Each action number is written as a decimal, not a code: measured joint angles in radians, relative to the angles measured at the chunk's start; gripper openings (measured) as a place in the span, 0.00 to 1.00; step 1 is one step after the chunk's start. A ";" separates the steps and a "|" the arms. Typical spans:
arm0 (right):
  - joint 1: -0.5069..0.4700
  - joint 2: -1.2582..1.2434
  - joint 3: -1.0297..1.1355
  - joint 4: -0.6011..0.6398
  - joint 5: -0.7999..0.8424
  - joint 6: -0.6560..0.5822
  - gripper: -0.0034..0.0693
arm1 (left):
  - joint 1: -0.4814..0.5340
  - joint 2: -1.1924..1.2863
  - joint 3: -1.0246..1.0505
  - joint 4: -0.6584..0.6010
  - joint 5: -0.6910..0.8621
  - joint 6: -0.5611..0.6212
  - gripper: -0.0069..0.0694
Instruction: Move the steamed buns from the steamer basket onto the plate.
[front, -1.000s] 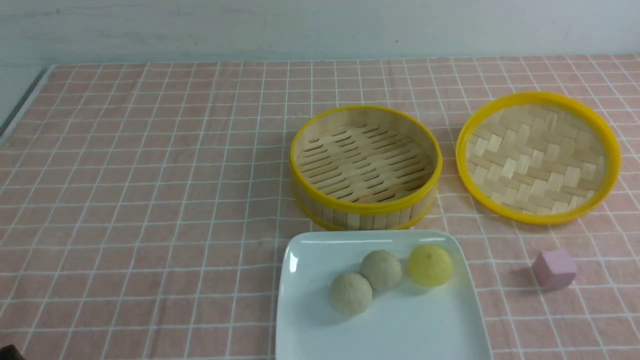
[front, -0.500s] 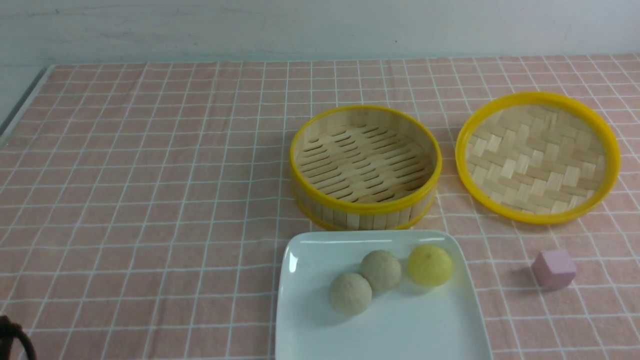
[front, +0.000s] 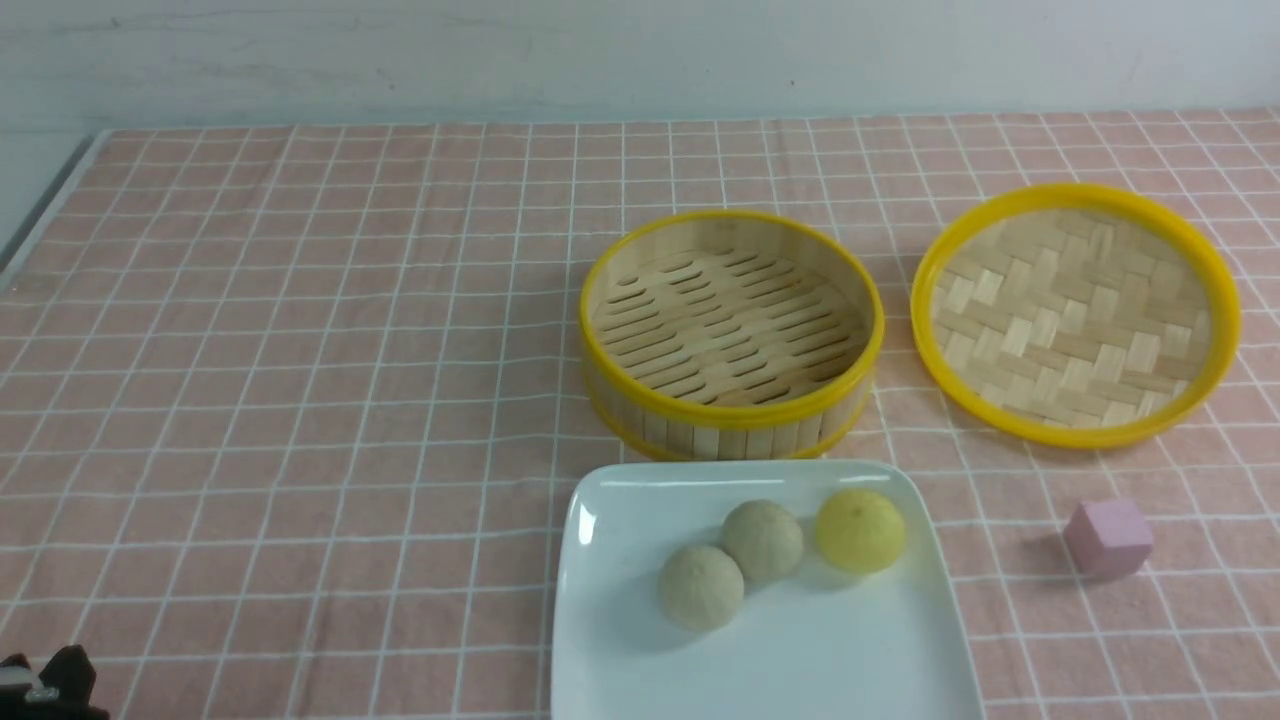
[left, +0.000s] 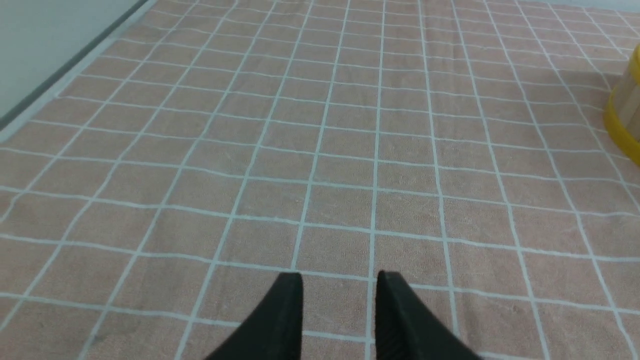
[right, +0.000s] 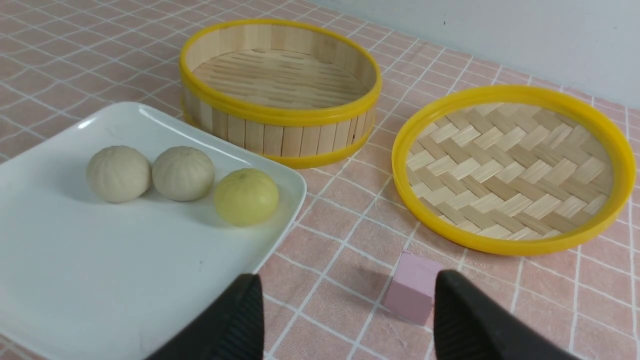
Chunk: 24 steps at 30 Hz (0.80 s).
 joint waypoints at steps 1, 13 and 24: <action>0.000 0.000 0.000 0.000 0.000 0.000 0.67 | 0.000 0.000 0.000 0.008 0.004 0.000 0.40; 0.000 0.000 0.000 0.000 0.000 0.000 0.63 | 0.000 0.000 0.001 0.136 0.013 -0.145 0.40; 0.000 0.000 0.000 0.000 0.000 0.000 0.56 | 0.000 0.000 0.001 0.150 0.035 -0.135 0.40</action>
